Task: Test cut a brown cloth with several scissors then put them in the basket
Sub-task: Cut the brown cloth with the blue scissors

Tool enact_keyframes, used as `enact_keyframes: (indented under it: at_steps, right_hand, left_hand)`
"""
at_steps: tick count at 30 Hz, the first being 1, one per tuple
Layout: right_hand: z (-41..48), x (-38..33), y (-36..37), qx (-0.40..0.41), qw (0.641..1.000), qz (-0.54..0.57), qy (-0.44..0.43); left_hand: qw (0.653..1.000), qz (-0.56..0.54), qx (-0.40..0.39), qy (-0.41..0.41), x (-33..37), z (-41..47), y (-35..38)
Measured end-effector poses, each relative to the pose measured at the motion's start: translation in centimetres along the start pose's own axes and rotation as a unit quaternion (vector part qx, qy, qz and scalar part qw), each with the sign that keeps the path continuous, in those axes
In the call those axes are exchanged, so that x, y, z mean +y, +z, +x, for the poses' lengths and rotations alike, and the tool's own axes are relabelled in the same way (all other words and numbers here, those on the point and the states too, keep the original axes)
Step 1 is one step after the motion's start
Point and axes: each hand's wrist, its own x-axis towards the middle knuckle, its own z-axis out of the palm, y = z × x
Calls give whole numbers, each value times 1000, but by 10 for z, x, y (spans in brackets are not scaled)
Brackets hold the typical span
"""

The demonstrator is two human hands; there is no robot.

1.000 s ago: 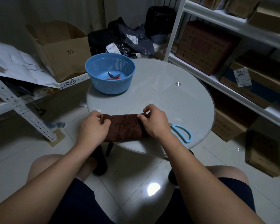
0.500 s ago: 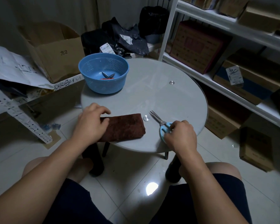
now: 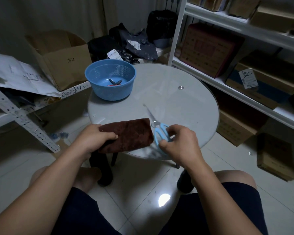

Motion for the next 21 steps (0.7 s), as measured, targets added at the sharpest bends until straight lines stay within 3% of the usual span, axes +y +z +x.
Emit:
enact_keyframes:
  at_steps: [4, 8, 12, 15, 21]
  right_hand:
    - [-21, -12, 26, -72, 991, 108, -30]
    - [-40, -19, 53, -78, 987, 138, -27]
    - [-51, -18, 60, -12, 992, 74, -97]
    - [-51, -20, 53, 24, 991, 57, -121]
    - [-47, -31, 39, 93, 972, -115, -183]
  left_hand:
    - [985, -170, 22, -22, 6, -17, 7]
    - [939, -336, -32, -68, 8, -32, 16]
    - [833, -529, -162, -22, 0, -41, 17]
    - [763, -607, -223, -17, -9, -42, 17]
    - [794, -553, -233, 96, -9, -45, 38]
